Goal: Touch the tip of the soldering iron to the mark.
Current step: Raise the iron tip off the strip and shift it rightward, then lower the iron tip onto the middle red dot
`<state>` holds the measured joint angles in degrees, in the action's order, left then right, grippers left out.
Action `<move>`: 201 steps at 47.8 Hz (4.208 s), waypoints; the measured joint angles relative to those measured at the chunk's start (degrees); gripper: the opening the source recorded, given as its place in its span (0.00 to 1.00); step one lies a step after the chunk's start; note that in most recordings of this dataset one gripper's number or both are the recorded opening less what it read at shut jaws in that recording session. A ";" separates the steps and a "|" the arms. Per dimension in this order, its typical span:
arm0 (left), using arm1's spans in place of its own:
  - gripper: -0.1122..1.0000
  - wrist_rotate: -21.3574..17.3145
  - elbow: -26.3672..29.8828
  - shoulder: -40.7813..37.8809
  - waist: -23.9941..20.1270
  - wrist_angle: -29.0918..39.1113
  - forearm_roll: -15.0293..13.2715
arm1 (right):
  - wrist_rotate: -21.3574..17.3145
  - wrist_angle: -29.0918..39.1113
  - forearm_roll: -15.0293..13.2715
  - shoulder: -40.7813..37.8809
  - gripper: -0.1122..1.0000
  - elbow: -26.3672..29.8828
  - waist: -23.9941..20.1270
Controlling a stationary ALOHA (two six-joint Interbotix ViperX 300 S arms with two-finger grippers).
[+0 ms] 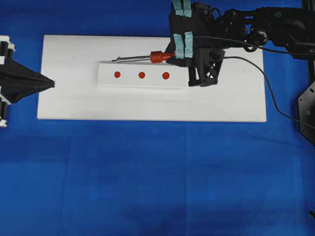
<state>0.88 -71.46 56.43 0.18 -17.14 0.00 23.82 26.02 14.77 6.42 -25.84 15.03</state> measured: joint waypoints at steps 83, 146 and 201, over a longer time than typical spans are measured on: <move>0.10 0.00 0.00 0.00 0.00 0.00 0.00 | -1.85 1.23 -1.14 10.90 0.16 -11.16 1.58; 0.10 0.00 0.00 0.09 0.09 0.00 0.00 | -1.85 -2.99 -1.14 -4.48 0.16 -11.16 1.67; 0.10 0.00 0.09 0.09 0.09 0.00 0.00 | -1.85 -2.99 -1.14 -4.48 0.16 -11.16 1.93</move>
<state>0.88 -71.37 56.51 0.26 -17.14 0.00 21.97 23.03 13.62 1.93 -37.00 16.96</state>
